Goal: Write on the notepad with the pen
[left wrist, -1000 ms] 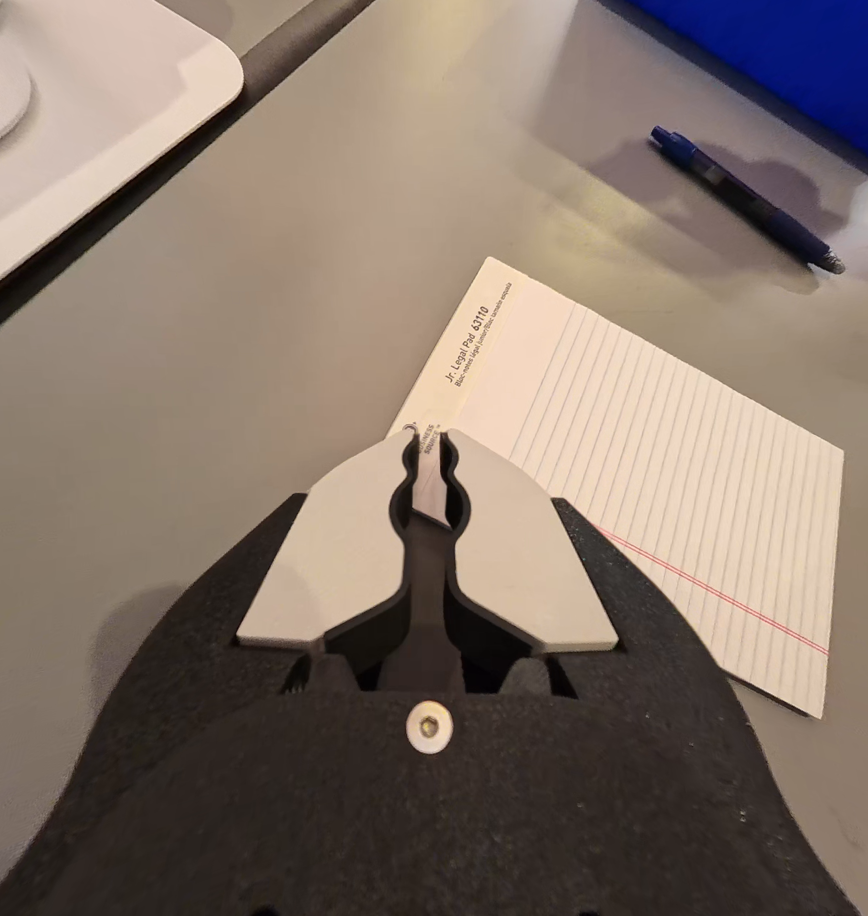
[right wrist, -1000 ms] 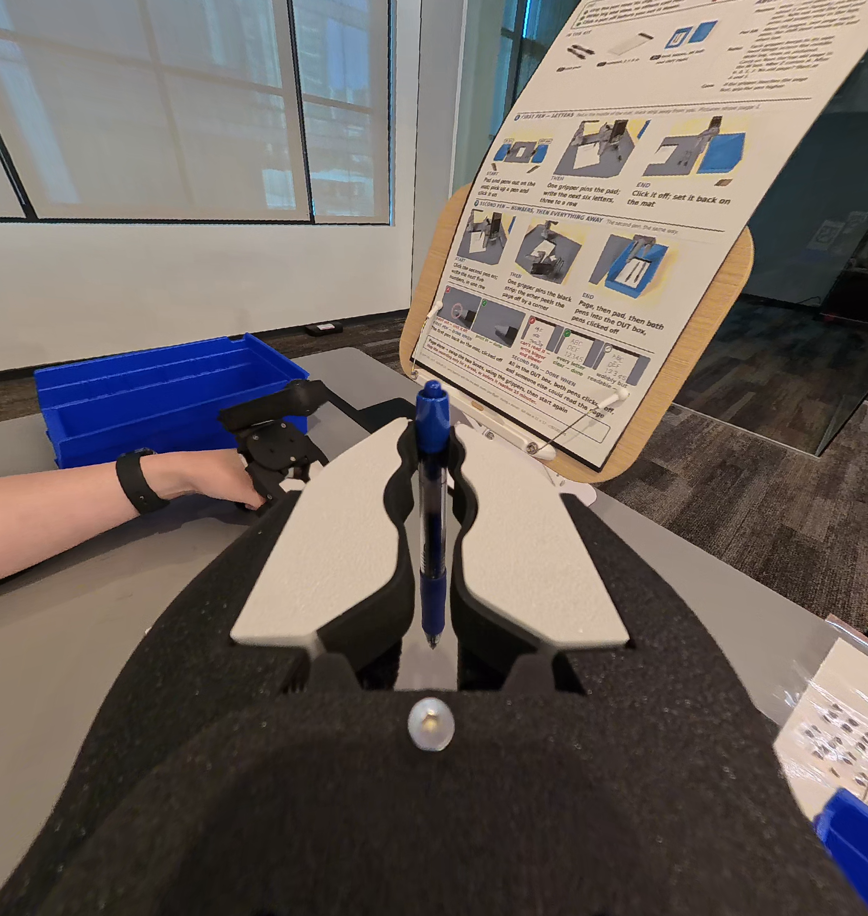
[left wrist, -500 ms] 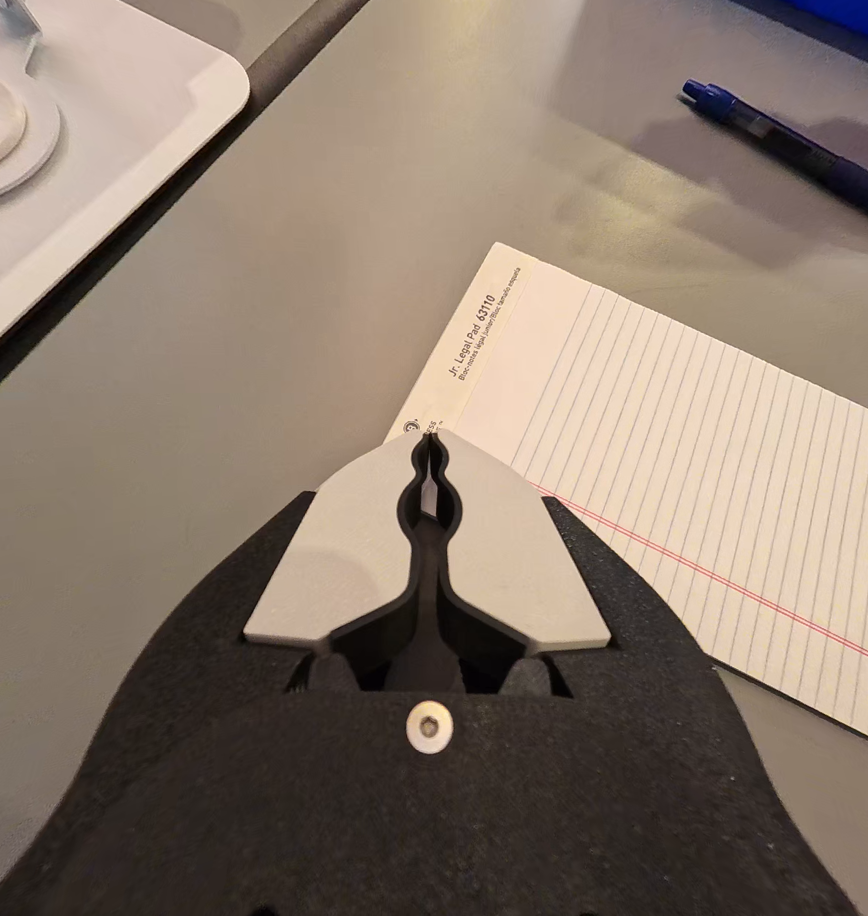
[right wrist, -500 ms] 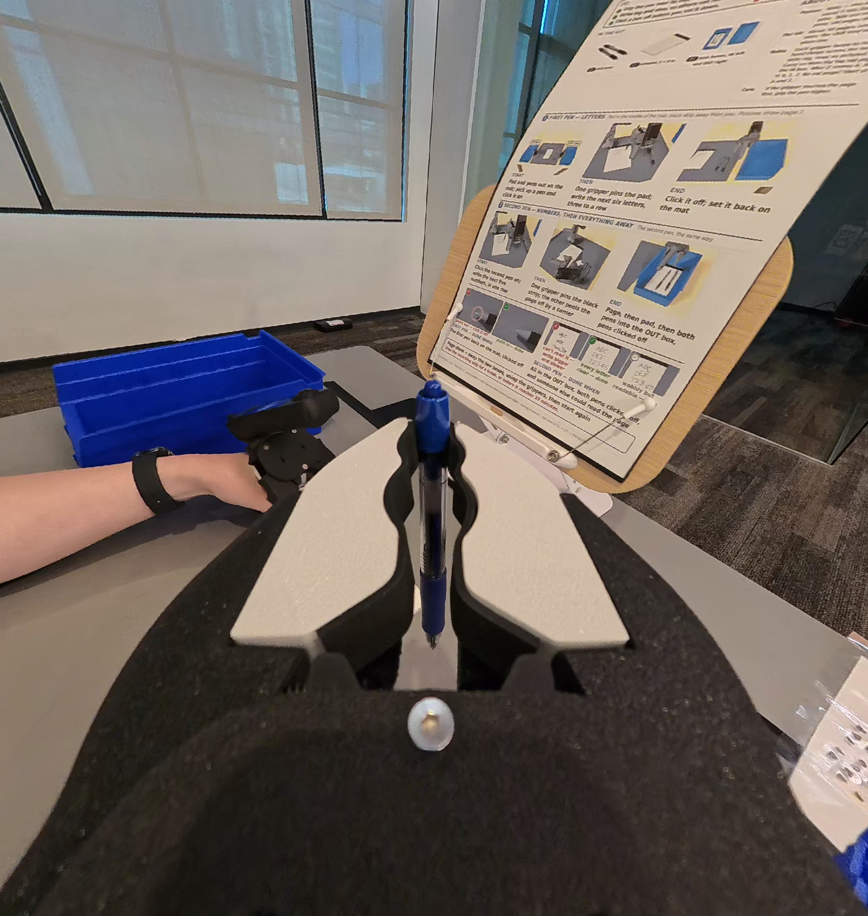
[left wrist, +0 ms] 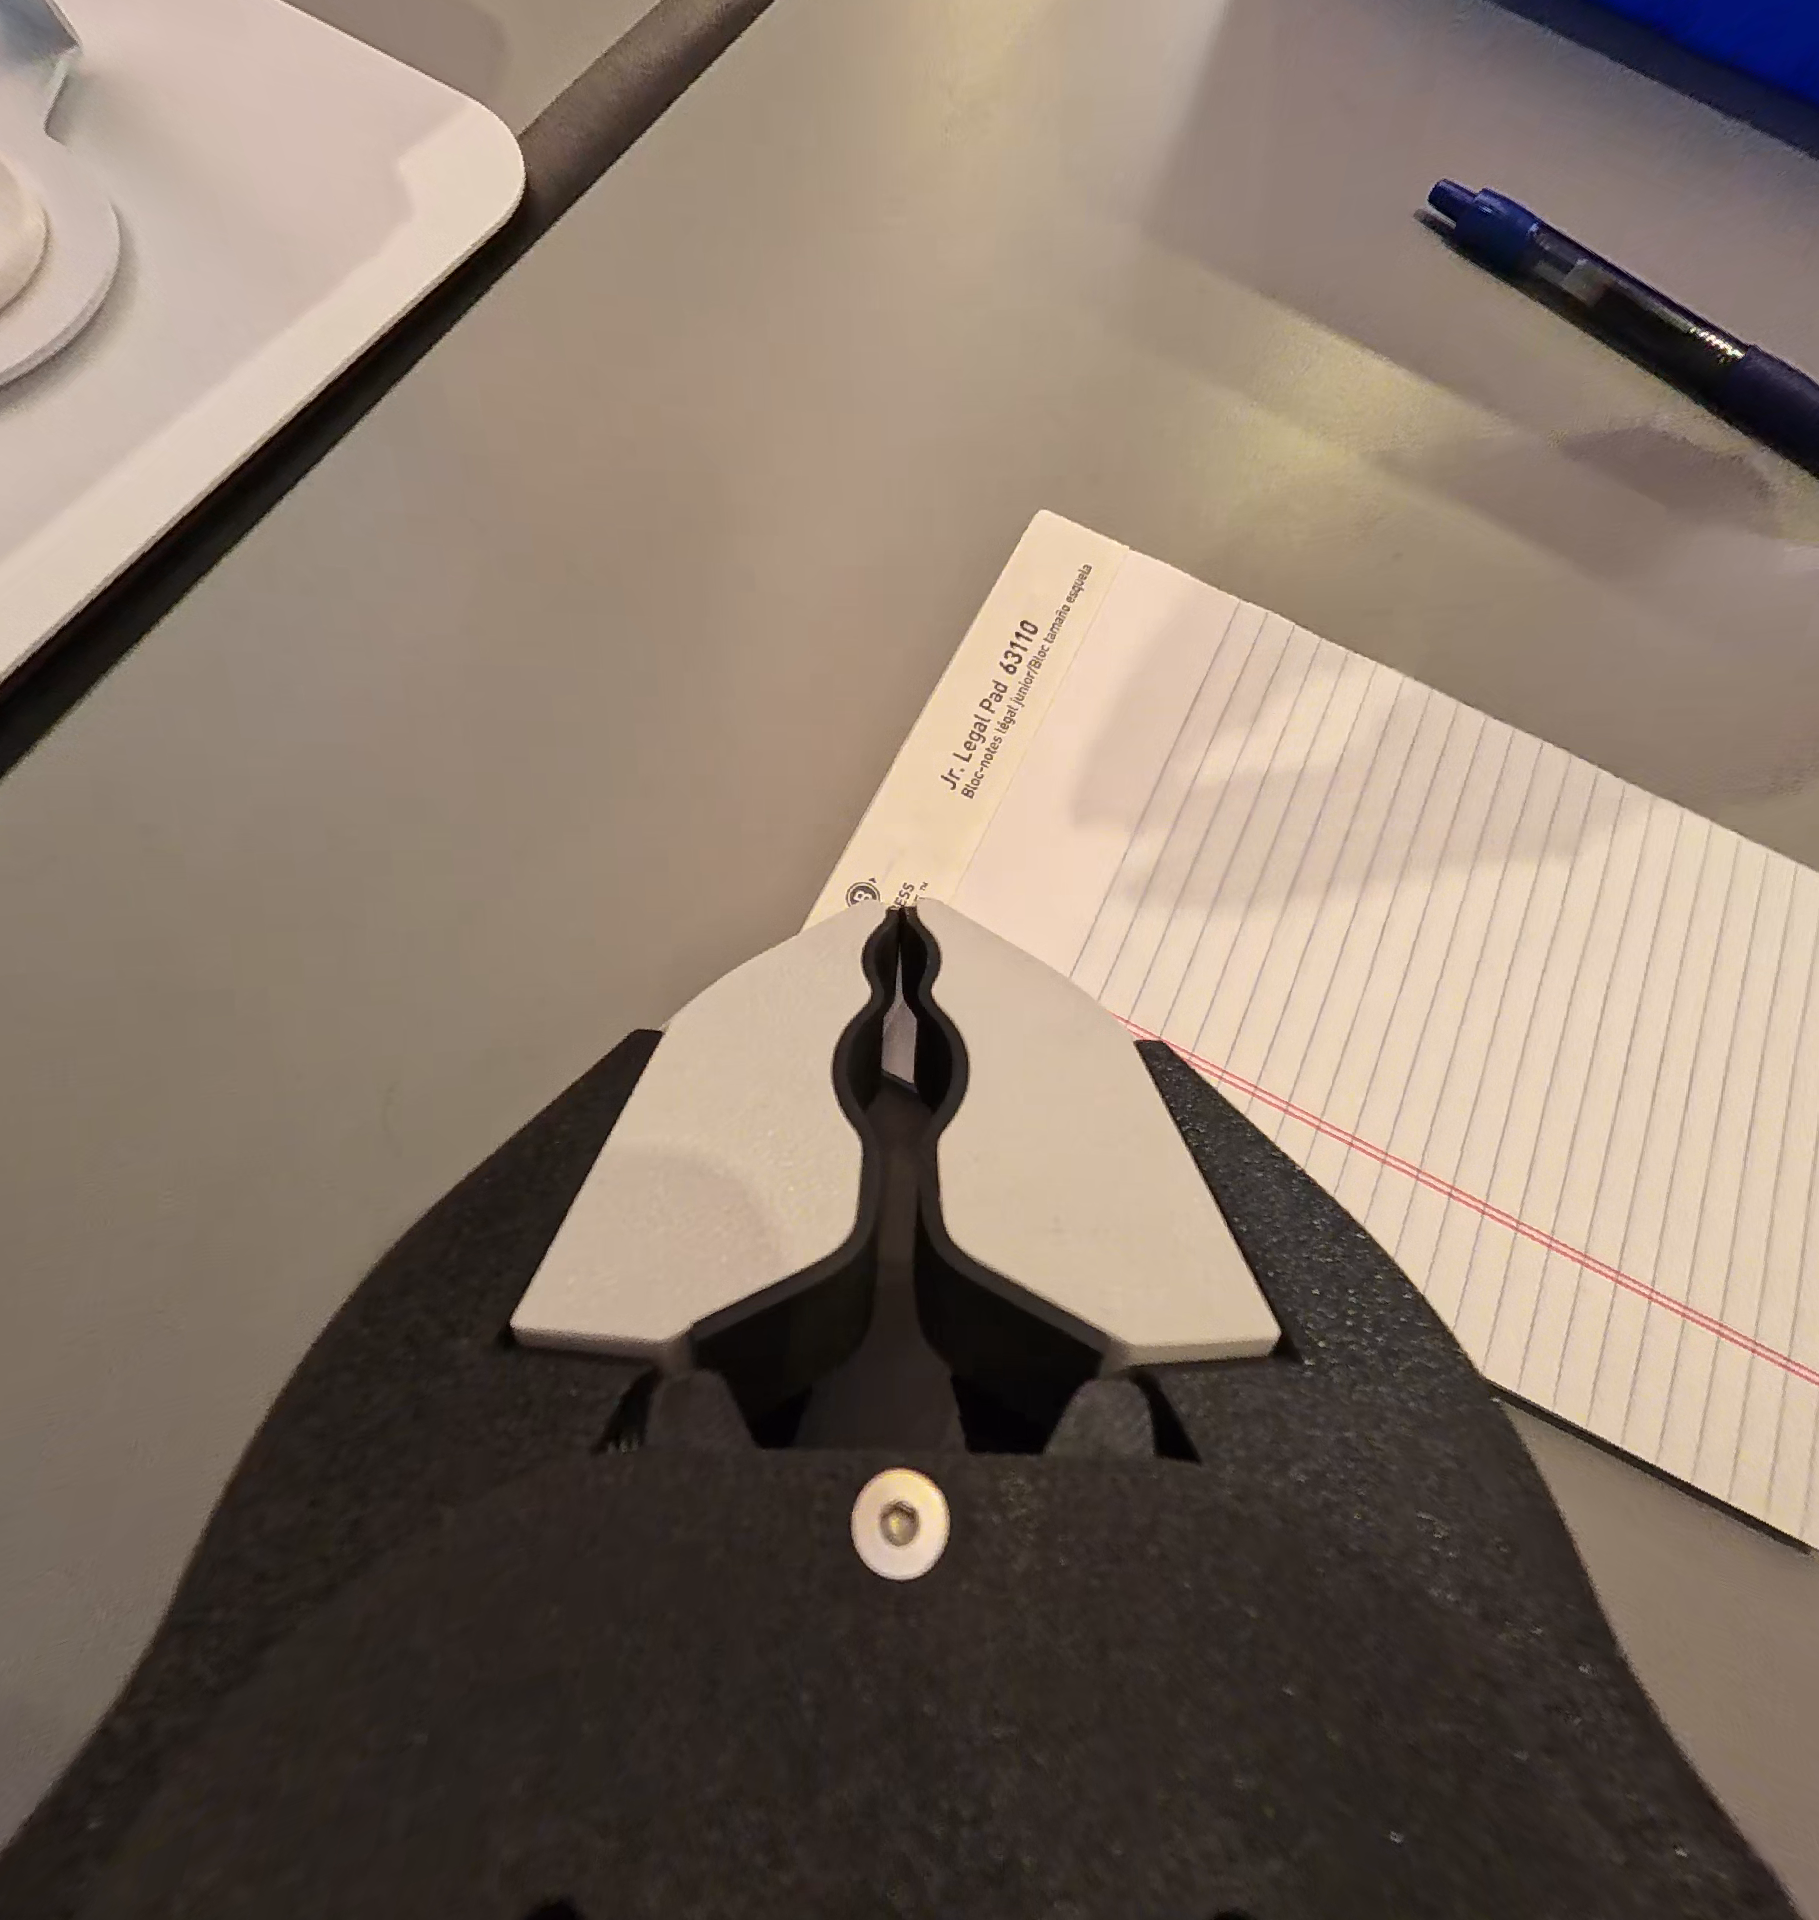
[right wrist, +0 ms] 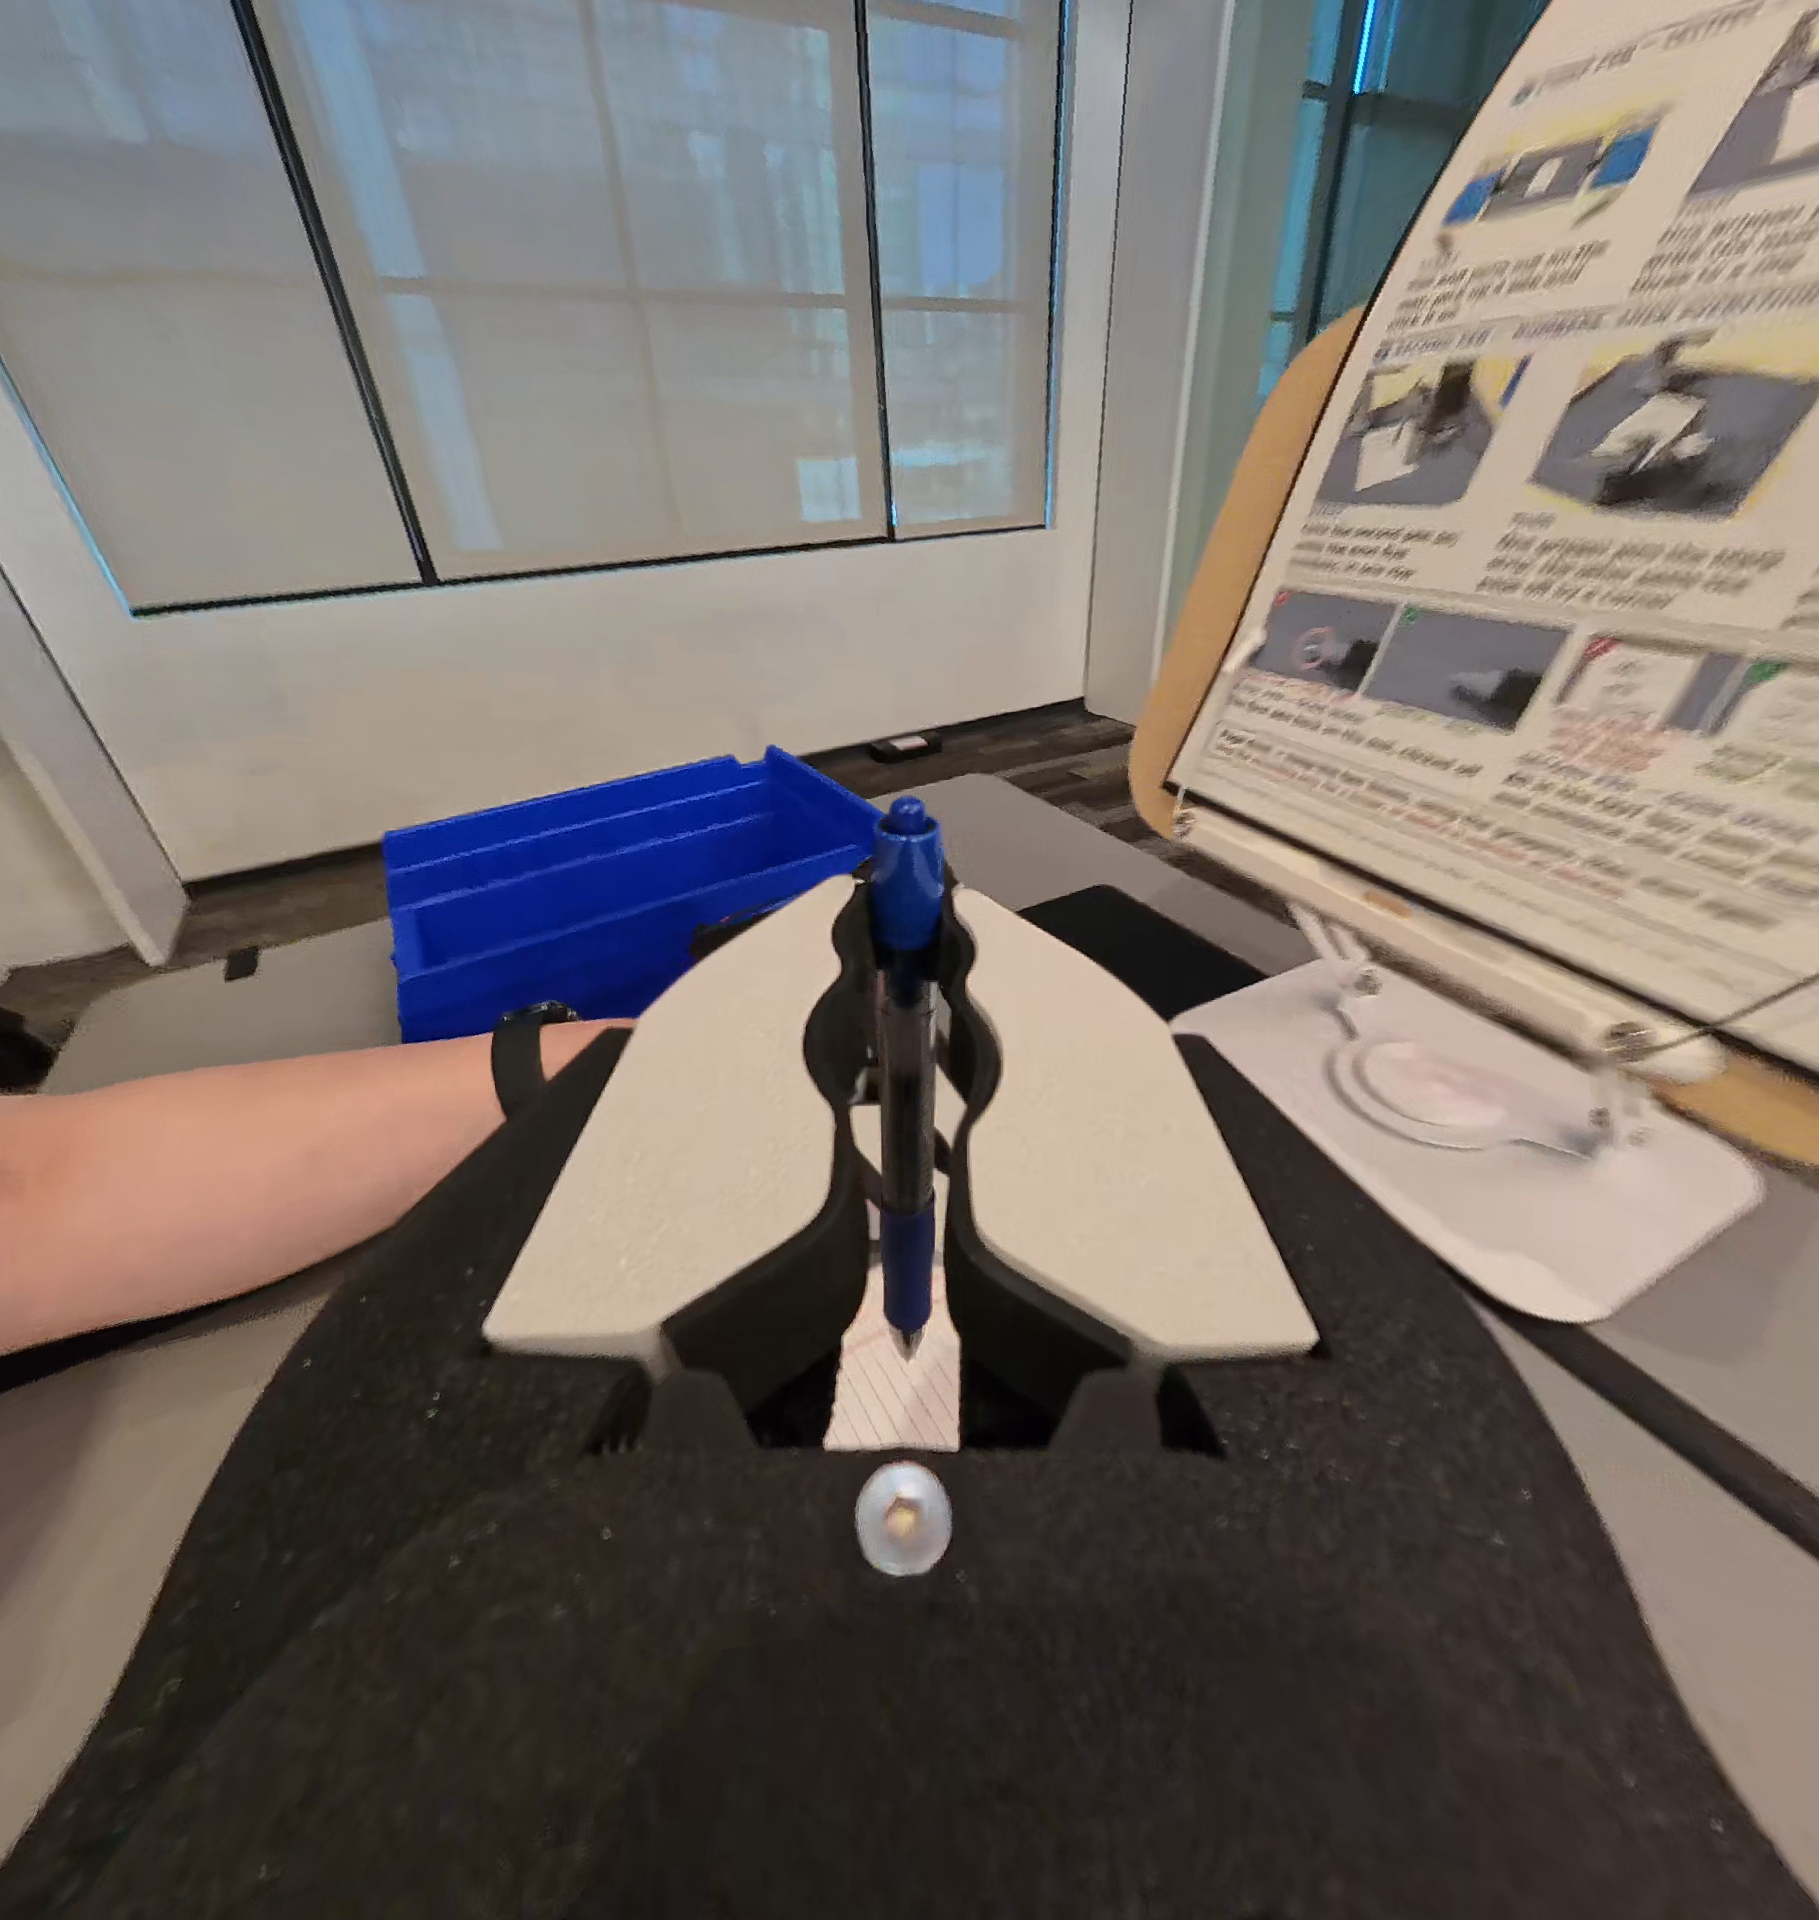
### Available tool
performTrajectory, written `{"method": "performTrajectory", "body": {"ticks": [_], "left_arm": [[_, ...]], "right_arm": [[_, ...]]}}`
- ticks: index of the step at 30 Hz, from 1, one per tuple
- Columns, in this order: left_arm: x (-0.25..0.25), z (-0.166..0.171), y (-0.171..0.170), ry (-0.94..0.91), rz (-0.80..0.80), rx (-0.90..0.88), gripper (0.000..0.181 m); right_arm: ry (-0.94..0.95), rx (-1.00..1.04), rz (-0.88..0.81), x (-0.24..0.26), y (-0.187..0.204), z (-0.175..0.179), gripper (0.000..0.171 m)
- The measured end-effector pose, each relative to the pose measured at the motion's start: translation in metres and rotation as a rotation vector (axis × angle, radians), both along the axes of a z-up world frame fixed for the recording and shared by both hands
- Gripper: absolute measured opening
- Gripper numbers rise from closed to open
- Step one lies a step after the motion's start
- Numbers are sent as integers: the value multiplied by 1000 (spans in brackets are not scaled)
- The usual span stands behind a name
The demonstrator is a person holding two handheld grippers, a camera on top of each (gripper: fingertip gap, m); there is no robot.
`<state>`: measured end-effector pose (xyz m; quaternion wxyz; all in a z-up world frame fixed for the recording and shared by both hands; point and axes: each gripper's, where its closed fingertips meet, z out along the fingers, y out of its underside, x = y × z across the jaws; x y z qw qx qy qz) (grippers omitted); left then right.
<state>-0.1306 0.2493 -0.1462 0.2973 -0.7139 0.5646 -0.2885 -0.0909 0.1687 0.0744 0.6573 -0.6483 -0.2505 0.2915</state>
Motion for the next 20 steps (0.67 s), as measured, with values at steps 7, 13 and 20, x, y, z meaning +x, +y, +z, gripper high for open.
{"method": "performTrajectory", "body": {"ticks": [7, 13, 20], "left_arm": [[0, 0, 0, 2, 1, 7, 0], [0, 0, 0, 1, 0, 4, 0], [0, 0, 0, 1, 1, 6, 0]], "right_arm": [[71, -36, -11, -31, 39, -61, 11], [54, -46, -20, -39, 57, -84, 11], [-8, -42, -16, -49, 63, -100, 11]]}}
